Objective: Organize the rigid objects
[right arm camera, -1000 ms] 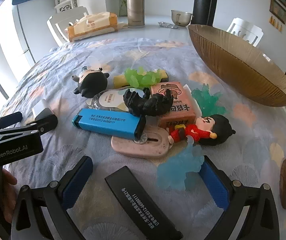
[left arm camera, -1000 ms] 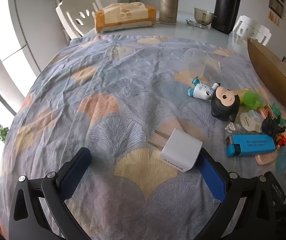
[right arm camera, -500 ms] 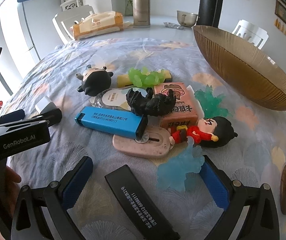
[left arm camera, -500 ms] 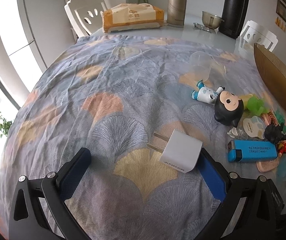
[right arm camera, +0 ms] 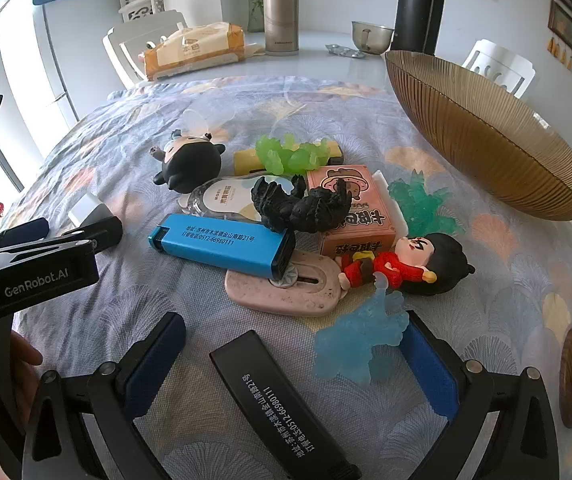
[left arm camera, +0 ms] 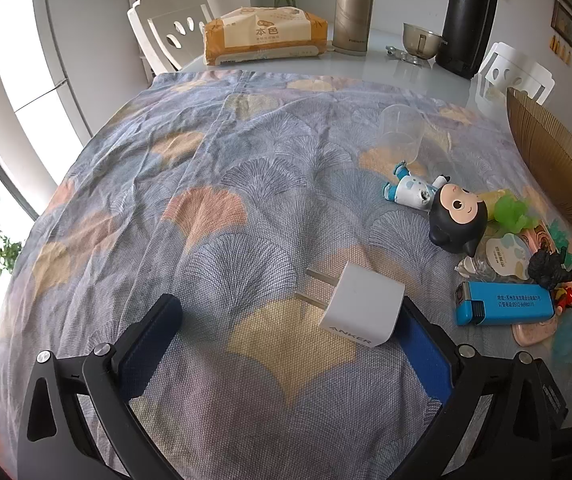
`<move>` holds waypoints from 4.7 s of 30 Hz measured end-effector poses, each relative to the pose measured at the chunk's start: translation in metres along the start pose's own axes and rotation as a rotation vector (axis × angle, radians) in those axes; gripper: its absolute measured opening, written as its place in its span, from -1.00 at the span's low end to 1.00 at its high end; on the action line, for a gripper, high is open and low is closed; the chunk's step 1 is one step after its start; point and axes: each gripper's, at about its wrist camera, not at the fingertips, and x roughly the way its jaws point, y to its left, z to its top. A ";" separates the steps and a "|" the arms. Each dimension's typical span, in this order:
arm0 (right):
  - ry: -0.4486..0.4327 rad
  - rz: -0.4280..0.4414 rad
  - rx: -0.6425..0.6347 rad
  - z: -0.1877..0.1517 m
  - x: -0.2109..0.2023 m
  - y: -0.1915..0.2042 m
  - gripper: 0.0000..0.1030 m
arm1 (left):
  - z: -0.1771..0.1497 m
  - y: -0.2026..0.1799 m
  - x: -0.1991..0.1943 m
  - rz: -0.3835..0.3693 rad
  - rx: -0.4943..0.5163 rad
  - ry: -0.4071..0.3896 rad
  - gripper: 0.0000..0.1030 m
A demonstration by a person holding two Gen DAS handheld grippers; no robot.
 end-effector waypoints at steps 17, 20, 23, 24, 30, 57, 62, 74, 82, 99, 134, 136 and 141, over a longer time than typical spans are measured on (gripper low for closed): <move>0.001 -0.002 0.003 0.000 0.000 -0.001 1.00 | 0.002 0.001 0.002 -0.025 -0.018 0.013 1.00; 0.002 -0.008 0.008 0.001 0.001 -0.001 1.00 | 0.002 0.001 0.002 -0.028 -0.014 0.019 1.00; 0.000 -0.014 0.014 0.000 0.001 -0.001 1.00 | 0.002 0.002 0.002 -0.023 0.000 0.011 1.00; -0.001 -0.016 0.015 0.000 0.001 -0.001 1.00 | 0.002 0.002 0.002 -0.021 0.004 0.010 1.00; -0.004 -0.022 0.019 -0.001 0.001 -0.001 1.00 | 0.002 0.001 0.002 -0.026 -0.003 0.010 1.00; 0.319 0.007 0.131 -0.003 -0.019 -0.024 1.00 | 0.000 0.004 -0.007 -0.086 0.102 0.168 0.98; 0.271 -0.002 0.198 0.026 -0.041 -0.037 1.00 | 0.006 0.007 -0.035 -0.102 0.132 0.131 0.98; 0.185 -0.124 0.090 0.036 -0.082 -0.018 1.00 | 0.033 0.004 -0.089 -0.108 0.081 0.110 0.97; 0.134 -0.138 0.062 0.063 -0.089 -0.022 1.00 | 0.040 0.006 -0.080 -0.086 0.040 0.120 0.97; 0.196 -0.086 0.075 0.051 -0.072 -0.032 1.00 | 0.031 -0.006 -0.056 -0.101 0.046 0.207 0.97; 0.322 0.169 0.019 0.013 -0.034 -0.036 0.05 | 0.031 0.033 -0.011 -0.375 -0.173 0.365 -0.30; 0.328 0.188 0.007 0.013 -0.031 -0.036 0.05 | 0.030 0.029 -0.008 -0.399 -0.184 0.386 -0.18; 0.354 0.187 -0.054 0.015 -0.014 -0.020 0.05 | 0.025 0.024 0.000 -0.397 -0.215 0.409 -0.16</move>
